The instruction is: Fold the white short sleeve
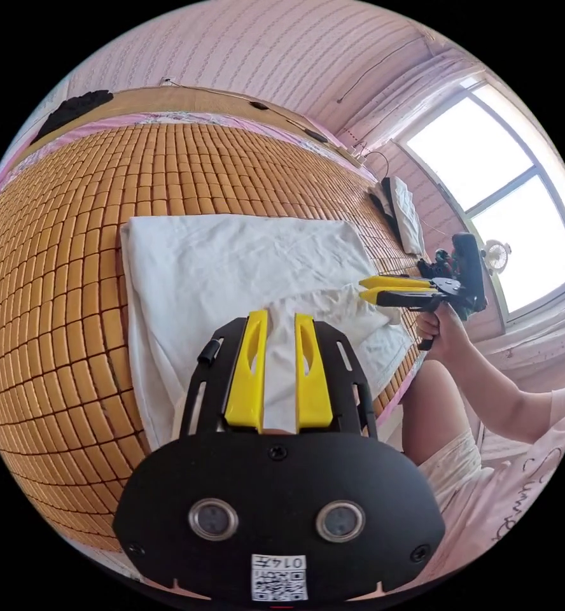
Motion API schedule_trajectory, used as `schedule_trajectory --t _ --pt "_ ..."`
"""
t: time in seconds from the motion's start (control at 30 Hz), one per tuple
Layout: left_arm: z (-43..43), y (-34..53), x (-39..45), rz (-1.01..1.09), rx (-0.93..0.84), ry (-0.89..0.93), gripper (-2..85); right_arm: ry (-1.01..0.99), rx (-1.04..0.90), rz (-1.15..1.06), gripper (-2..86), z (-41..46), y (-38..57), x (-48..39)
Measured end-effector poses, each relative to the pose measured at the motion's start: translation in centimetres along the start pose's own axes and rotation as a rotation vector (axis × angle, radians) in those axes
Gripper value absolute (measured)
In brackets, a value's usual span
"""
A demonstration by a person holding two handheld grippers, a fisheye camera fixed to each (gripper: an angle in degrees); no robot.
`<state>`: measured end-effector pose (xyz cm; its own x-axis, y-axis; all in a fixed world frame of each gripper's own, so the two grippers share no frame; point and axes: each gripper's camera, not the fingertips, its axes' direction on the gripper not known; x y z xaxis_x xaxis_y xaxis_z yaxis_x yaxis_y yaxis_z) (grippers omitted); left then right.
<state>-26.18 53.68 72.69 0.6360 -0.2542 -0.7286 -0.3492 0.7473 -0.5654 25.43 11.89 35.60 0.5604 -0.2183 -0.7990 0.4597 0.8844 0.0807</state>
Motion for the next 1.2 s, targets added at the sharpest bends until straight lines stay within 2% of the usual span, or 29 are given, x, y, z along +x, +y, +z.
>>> schedule_trajectory --t 0.07,0.17,0.27,0.37,0.43,0.57,0.73,0.83,1.07,1.2 --pt "3.0 -0.6 0.2 -0.024 -0.087 -0.005 6.1 0.0 0.003 0.002 4.0 0.7 0.1 -0.2" --pt "3.1 -0.2 0.4 -0.002 -0.098 -0.014 2.4 -0.088 0.059 -0.026 2.3 -0.6 1.0 -0.7" --pt "0.9 1.7 1.2 0.055 -0.013 0.049 0.7 -0.17 0.117 -0.148 1.9 -2.8 2.9 -2.6" --pt "-1.2 5.1 2.9 0.149 0.01 0.169 0.9 -0.184 0.049 -0.258 2.3 -3.4 5.3 -4.8" --pt "-1.1 7.5 3.9 0.189 -0.062 0.201 2.1 -0.152 -0.009 -0.266 3.3 -3.1 6.6 -5.8" --pt "-0.2 12.5 5.4 0.199 -0.192 0.128 4.3 -0.15 -0.043 -0.222 5.8 -2.7 7.5 -7.5" --pt "0.4 13.4 8.2 0.23 -0.141 0.026 5.1 -0.065 -0.051 -0.271 6.0 -1.1 5.0 -12.1" --pt "2.6 12.4 9.7 0.222 -0.131 0.04 6.6 0.018 -0.097 -0.304 4.8 1.1 3.3 -14.9" --pt "7.0 13.0 11.5 0.274 -0.272 -0.073 -0.2 0.087 -0.207 -0.319 0.7 2.9 2.7 -18.3" --pt "7.4 14.4 10.5 0.234 -0.262 -0.01 1.3 0.027 -0.198 -0.267 1.5 3.5 2.1 -19.0"
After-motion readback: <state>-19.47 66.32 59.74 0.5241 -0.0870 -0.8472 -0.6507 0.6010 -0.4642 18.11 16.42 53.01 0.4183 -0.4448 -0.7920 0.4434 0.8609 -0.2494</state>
